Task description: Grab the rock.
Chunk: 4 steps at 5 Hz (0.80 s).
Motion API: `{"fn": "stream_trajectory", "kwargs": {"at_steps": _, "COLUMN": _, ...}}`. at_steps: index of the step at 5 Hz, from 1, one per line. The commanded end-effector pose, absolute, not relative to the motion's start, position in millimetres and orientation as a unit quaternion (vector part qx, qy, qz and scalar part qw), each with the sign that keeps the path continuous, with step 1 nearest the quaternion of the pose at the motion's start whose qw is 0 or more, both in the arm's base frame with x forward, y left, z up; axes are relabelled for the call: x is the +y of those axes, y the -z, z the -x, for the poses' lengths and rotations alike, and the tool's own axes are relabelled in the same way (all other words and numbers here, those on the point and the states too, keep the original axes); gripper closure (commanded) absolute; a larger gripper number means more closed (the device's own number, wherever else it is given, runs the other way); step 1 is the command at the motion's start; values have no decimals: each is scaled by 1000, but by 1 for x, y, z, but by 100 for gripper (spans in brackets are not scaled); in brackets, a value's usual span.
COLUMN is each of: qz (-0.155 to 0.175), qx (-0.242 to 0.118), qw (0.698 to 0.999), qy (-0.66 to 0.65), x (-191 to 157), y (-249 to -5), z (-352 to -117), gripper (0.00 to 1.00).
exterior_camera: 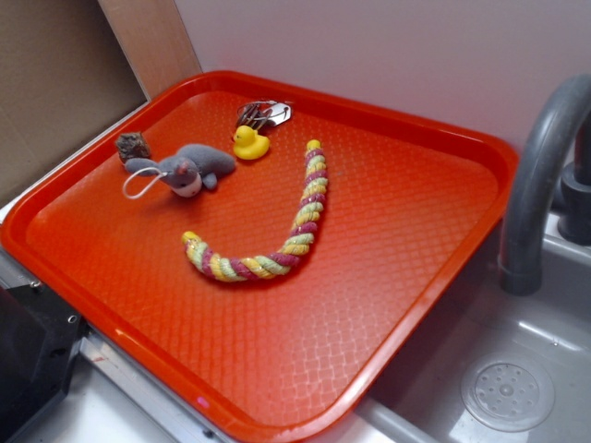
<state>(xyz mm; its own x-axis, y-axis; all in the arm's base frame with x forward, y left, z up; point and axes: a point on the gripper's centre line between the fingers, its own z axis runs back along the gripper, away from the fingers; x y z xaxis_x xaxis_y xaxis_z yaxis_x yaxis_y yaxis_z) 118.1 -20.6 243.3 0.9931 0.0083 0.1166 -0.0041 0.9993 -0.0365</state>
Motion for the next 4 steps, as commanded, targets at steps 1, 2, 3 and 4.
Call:
{"fn": "stream_trajectory", "kwargs": {"at_steps": 1, "qz": 18, "qx": -58, "qw": 998, "qy": -3, "x": -21, "y": -243, "z": -118, "gripper": 0}}
{"fn": "stream_trajectory", "kwargs": {"at_steps": 2, "qz": 62, "qx": -72, "qw": 991, "qy": -98, "x": 1, "y": -203, "z": -148, "gripper": 0}}
{"fn": "stream_trajectory", "kwargs": {"at_steps": 3, "qz": 75, "qx": -94, "qw": 970, "qy": -212, "x": 24, "y": -173, "z": -167, "gripper": 0}}
{"fn": "stream_trajectory", "kwargs": {"at_steps": 4, "qz": 47, "qx": -124, "qw": 939, "qy": -318, "x": 52, "y": -145, "z": -186, "gripper": 0}}
